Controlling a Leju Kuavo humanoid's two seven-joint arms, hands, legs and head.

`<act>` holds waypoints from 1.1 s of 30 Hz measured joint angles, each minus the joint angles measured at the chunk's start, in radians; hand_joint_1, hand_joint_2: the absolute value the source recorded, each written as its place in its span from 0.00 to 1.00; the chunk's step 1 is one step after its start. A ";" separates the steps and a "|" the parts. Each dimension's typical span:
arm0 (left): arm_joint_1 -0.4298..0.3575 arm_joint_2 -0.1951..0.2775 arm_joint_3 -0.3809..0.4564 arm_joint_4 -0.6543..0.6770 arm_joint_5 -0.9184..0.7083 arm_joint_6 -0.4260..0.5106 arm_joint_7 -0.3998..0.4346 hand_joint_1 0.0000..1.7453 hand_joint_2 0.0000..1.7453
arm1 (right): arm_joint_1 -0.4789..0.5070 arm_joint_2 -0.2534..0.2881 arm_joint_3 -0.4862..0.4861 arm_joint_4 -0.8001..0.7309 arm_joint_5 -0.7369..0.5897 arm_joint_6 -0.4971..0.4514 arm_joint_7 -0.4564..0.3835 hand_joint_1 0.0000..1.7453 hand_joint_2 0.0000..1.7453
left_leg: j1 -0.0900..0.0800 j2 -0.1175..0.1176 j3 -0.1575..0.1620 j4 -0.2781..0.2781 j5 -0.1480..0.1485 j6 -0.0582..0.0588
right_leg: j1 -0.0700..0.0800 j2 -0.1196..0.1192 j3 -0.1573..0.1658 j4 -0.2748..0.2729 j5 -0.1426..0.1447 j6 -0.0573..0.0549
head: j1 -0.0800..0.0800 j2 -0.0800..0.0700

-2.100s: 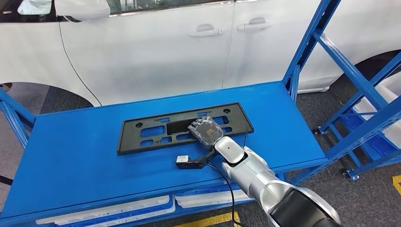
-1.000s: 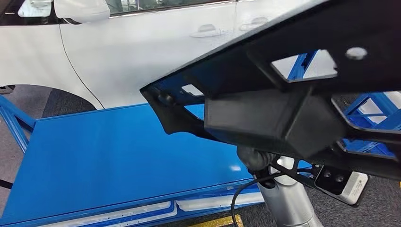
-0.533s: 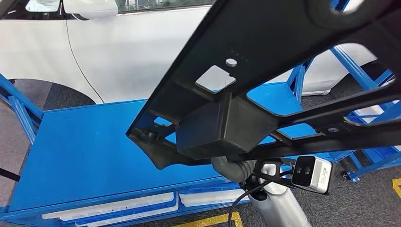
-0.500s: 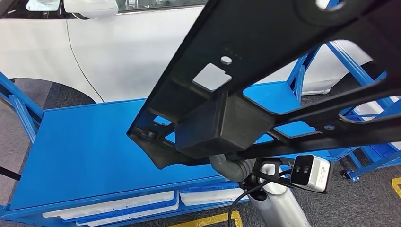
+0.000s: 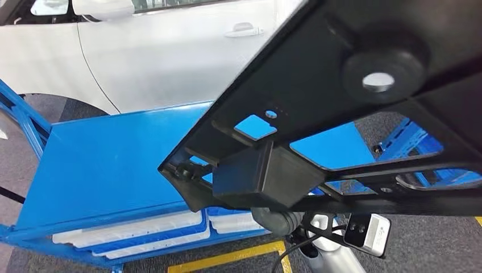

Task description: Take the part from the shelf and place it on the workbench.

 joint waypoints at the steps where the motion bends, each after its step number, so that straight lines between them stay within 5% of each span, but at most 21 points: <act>1: 0.000 0.000 0.000 0.000 0.001 -0.001 -0.002 0.00 0.00 | 0.000 -0.002 0.002 0.001 0.000 0.003 -0.005 1.00 1.00 | 0.000 0.000 -0.014 0.068 -0.042 -0.002 | 0.003 0.000 -0.014 0.001 0.011 -0.002 | 0.000 0.000; 2: -0.001 0.001 0.001 0.000 0.002 -0.002 -0.004 0.00 0.00 | 0.000 -0.003 0.004 0.002 0.000 0.006 -0.010 1.00 1.00 | 0.000 0.000 -0.018 0.119 -0.060 -0.003 | 0.005 -0.001 -0.029 0.002 0.021 -0.003 | 0.000 0.000; 4: -0.001 0.001 0.001 0.000 0.006 -0.002 -0.007 0.00 0.00 | -0.002 -0.006 0.006 0.004 -0.002 0.009 -0.012 1.00 1.00 | 0.000 0.000 0.019 0.127 -0.032 0.001 | 0.009 -0.001 -0.057 0.006 0.041 -0.002 | 0.000 0.000; 6: -0.004 0.003 0.002 0.000 0.007 -0.002 -0.008 0.00 0.00 | -0.008 -0.008 0.008 0.002 -0.008 0.012 -0.004 1.00 1.00 | -0.003 0.000 0.119 0.005 0.009 0.011 | 0.013 -0.001 -0.082 0.012 0.058 0.002 | 0.000 0.000; 8: -0.008 0.004 0.001 0.000 0.004 -0.003 -0.008 0.00 0.00 | -0.018 -0.009 0.008 -0.006 -0.017 0.016 0.017 1.00 1.00 | -0.009 0.000 0.206 -0.128 0.001 0.022 | 0.014 -0.001 -0.095 0.017 0.074 0.011 | 0.000 0.000; 10: -0.011 0.005 0.001 0.000 -0.004 -0.005 -0.009 0.00 0.00 | -0.030 -0.011 0.009 -0.017 -0.029 0.016 0.039 1.00 1.00 | -0.015 -0.001 0.225 -0.174 -0.005 0.030 | 0.013 -0.003 -0.099 0.013 0.092 0.022 | 0.000 0.000; 12: -0.012 0.005 0.000 0.000 -0.014 -0.007 -0.007 0.00 0.00 | -0.039 -0.019 0.009 -0.025 -0.042 0.012 0.050 1.00 1.00 | -0.011 0.003 0.213 -0.178 0.016 0.042 | 0.011 -0.001 -0.106 0.017 0.088 0.034 | 0.000 0.000; 14: -0.013 0.005 -0.001 0.000 -0.021 -0.008 -0.003 0.00 0.00 | -0.045 -0.035 0.008 -0.029 -0.056 0.009 0.052 1.00 1.00 | -0.006 0.008 0.193 -0.183 0.041 0.057 | 0.008 0.002 -0.131 0.078 0.016 0.045 | 0.000 0.000; 16: -0.014 0.005 -0.002 0.000 -0.023 -0.008 0.001 0.00 0.00 | -0.046 -0.053 0.006 -0.030 -0.066 0.008 0.048 1.00 1.00 | -0.007 0.010 0.165 -0.181 0.063 0.062 | 0.004 0.002 -0.168 0.207 -0.079 0.055 | 0.000 0.000; 18: -0.014 0.005 -0.002 0.000 -0.024 -0.008 0.002 0.00 0.00 | -0.046 -0.067 0.004 -0.030 -0.070 0.009 0.046 1.00 1.00 | -0.007 0.011 0.133 -0.175 0.084 0.060 | -0.001 0.002 -0.176 0.301 -0.101 0.062 | 0.000 0.000; 20: -0.014 0.005 -0.002 0.000 -0.025 -0.009 0.003 0.00 0.00 | -0.046 -0.076 0.003 -0.030 -0.071 0.009 0.046 1.00 1.00 | -0.007 0.011 0.102 -0.166 0.100 0.055 | -0.005 0.002 -0.118 0.261 -0.055 0.065 | 0.000 0.000; 23: -0.015 0.004 -0.002 0.000 -0.025 -0.009 0.004 0.00 0.00 | -0.051 -0.082 0.003 -0.031 -0.074 0.010 0.042 1.00 1.00 | -0.009 0.011 0.072 -0.151 0.118 0.042 | -0.003 0.003 0.030 0.060 -0.042 0.054 | 0.000 0.000; 25: -0.015 0.003 -0.002 0.000 -0.025 -0.009 0.004 0.00 0.00 | -0.056 -0.084 0.004 -0.032 -0.081 0.013 0.035 1.00 1.00 | -0.009 0.011 0.064 -0.151 0.134 0.030 | 0.004 0.004 0.058 0.005 -0.053 0.042 | 0.000 0.000; 27: -0.015 0.003 -0.002 0.000 -0.024 -0.010 0.004 0.00 0.00 | -0.059 -0.087 0.004 -0.031 -0.089 0.019 0.029 1.00 1.00 | -0.007 0.009 0.055 -0.151 0.143 0.017 | 0.003 0.002 0.042 0.003 -0.036 0.027 | 0.000 0.000; 29: -0.013 0.002 -0.002 0.000 -0.023 -0.013 0.003 0.00 0.00 | -0.065 -0.090 0.006 -0.027 -0.096 0.026 0.028 1.00 1.00 | -0.005 0.008 0.032 -0.112 0.095 0.008 | -0.001 -0.002 0.020 0.001 -0.015 0.010 | 0.000 0.000; 31: -0.014 -0.001 -0.002 0.000 -0.023 -0.018 0.002 0.00 0.00 | -0.072 -0.096 0.007 -0.023 -0.108 0.029 0.025 1.00 1.00 | -0.004 0.008 -0.005 0.004 -0.005 0.004 | 0.001 -0.004 -0.007 0.001 0.007 0.001 | 0.000 0.000; 33: -0.015 -0.004 -0.002 0.000 -0.023 -0.019 0.002 0.00 0.00 | -0.074 -0.108 0.006 -0.016 -0.123 0.035 0.015 1.00 1.00 | -0.004 0.008 -0.023 0.119 -0.059 0.001 | 0.005 -0.005 -0.035 0.003 0.029 -0.001 | 0.000 0.000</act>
